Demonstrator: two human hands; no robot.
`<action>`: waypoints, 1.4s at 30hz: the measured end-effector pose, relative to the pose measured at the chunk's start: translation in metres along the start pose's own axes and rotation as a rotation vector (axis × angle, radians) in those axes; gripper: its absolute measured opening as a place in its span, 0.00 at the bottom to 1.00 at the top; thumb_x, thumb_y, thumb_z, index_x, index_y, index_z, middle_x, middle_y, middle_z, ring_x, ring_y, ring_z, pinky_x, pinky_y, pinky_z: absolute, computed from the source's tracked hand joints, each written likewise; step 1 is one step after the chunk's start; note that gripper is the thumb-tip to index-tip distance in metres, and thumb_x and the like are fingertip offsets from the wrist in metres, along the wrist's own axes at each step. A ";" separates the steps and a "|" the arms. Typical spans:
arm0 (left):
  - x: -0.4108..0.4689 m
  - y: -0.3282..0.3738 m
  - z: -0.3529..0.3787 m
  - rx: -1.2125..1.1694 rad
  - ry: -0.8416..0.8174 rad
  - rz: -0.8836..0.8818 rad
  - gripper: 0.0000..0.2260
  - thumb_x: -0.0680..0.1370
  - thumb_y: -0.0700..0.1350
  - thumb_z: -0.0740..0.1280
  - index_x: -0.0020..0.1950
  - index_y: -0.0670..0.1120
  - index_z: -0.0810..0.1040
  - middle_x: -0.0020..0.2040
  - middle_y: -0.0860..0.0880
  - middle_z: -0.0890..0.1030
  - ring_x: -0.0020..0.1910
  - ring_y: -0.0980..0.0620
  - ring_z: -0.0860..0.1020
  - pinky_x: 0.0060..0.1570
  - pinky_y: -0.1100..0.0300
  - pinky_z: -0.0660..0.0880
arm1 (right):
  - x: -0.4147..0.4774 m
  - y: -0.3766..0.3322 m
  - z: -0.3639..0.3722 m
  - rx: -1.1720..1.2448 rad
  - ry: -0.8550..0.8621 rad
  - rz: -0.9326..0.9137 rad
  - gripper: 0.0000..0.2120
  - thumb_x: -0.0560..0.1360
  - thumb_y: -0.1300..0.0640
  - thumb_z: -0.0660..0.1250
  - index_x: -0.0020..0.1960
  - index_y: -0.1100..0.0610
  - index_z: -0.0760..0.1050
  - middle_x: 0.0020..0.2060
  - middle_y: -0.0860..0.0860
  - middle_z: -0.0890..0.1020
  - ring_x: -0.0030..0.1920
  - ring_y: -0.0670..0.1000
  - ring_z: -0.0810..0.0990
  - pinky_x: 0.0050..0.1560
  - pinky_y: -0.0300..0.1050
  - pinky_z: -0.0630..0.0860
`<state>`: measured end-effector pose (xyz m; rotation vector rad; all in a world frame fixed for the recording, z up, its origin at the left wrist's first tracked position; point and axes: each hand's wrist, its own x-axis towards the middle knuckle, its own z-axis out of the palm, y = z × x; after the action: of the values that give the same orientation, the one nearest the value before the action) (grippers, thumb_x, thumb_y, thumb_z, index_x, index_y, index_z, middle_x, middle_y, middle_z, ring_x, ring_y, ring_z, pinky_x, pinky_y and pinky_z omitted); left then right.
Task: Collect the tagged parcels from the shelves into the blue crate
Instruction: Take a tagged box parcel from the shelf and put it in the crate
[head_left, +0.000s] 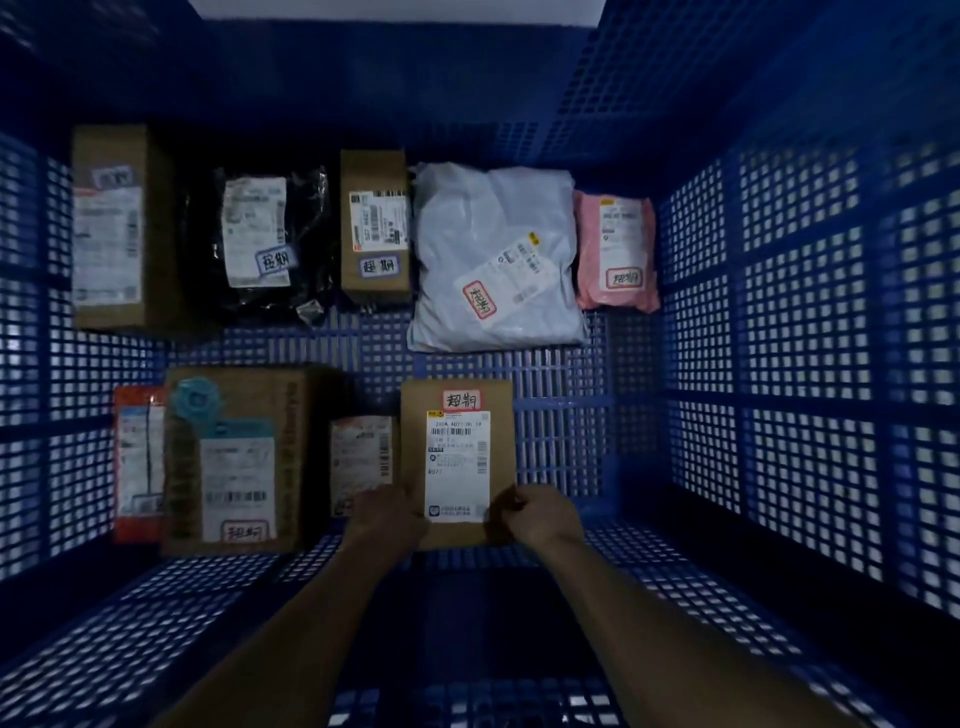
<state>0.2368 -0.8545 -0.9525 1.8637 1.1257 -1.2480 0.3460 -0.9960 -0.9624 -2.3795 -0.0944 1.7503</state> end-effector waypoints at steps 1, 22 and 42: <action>0.002 0.000 0.002 -0.006 -0.033 -0.002 0.16 0.79 0.48 0.63 0.63 0.41 0.73 0.61 0.43 0.78 0.60 0.47 0.76 0.49 0.61 0.71 | 0.002 -0.002 0.002 0.015 -0.044 -0.001 0.13 0.75 0.51 0.67 0.57 0.56 0.80 0.57 0.53 0.81 0.55 0.52 0.79 0.55 0.42 0.77; -0.215 -0.023 -0.122 0.046 0.211 0.055 0.15 0.80 0.48 0.62 0.66 0.49 0.73 0.65 0.46 0.76 0.63 0.46 0.75 0.59 0.52 0.75 | -0.216 -0.094 -0.080 -0.598 0.204 -0.407 0.12 0.75 0.54 0.63 0.57 0.51 0.77 0.53 0.52 0.81 0.54 0.55 0.80 0.51 0.46 0.78; -0.589 -0.128 -0.249 -0.047 0.774 -0.138 0.11 0.79 0.44 0.62 0.58 0.43 0.77 0.58 0.44 0.78 0.56 0.44 0.78 0.52 0.51 0.78 | -0.582 -0.293 -0.102 -1.009 0.406 -1.105 0.19 0.76 0.52 0.65 0.66 0.55 0.72 0.61 0.54 0.76 0.63 0.58 0.72 0.59 0.52 0.73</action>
<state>0.1110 -0.7696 -0.3185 2.3330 1.6721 -0.5335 0.2845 -0.8138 -0.3319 -2.2204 -2.1159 0.6697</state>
